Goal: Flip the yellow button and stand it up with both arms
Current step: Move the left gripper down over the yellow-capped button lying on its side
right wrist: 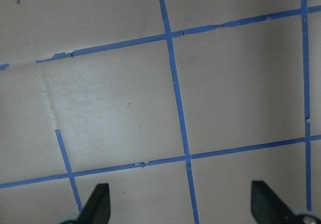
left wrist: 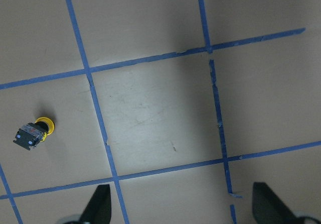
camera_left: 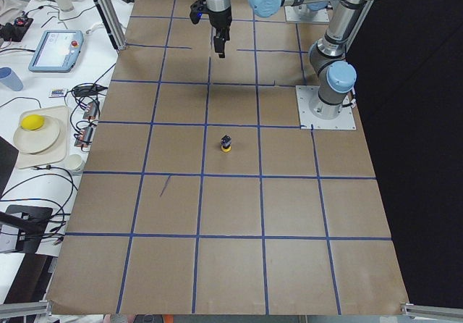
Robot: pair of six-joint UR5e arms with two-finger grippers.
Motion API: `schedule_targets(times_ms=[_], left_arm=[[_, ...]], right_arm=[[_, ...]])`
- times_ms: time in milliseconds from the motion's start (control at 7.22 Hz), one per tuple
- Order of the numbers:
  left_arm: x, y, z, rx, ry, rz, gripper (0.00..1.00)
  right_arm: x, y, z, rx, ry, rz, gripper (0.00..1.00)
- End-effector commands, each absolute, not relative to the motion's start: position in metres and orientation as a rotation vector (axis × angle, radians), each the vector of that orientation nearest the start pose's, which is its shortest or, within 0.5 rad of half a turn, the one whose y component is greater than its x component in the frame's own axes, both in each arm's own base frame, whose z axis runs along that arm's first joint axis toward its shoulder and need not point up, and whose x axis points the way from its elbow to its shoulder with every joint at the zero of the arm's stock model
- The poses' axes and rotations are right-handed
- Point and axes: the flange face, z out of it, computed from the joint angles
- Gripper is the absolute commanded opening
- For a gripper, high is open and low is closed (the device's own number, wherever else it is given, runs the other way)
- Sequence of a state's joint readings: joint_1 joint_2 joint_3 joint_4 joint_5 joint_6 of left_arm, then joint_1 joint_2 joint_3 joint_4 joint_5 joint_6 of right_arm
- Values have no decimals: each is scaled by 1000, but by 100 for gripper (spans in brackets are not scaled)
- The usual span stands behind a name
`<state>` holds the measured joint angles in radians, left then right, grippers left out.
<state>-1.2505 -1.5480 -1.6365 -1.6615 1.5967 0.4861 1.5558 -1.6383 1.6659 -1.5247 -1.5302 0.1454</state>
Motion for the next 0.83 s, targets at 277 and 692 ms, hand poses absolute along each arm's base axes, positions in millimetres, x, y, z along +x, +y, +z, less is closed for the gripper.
schedule_targets(times_ms=[277,692], left_arm=[[146,-469,407,413,3133,230,96],[191,-434,322,503,3051,76,97]], right_arm=[[131,-458,470,249,3091,111,100],[130,-459,470,257,3094,104,100]])
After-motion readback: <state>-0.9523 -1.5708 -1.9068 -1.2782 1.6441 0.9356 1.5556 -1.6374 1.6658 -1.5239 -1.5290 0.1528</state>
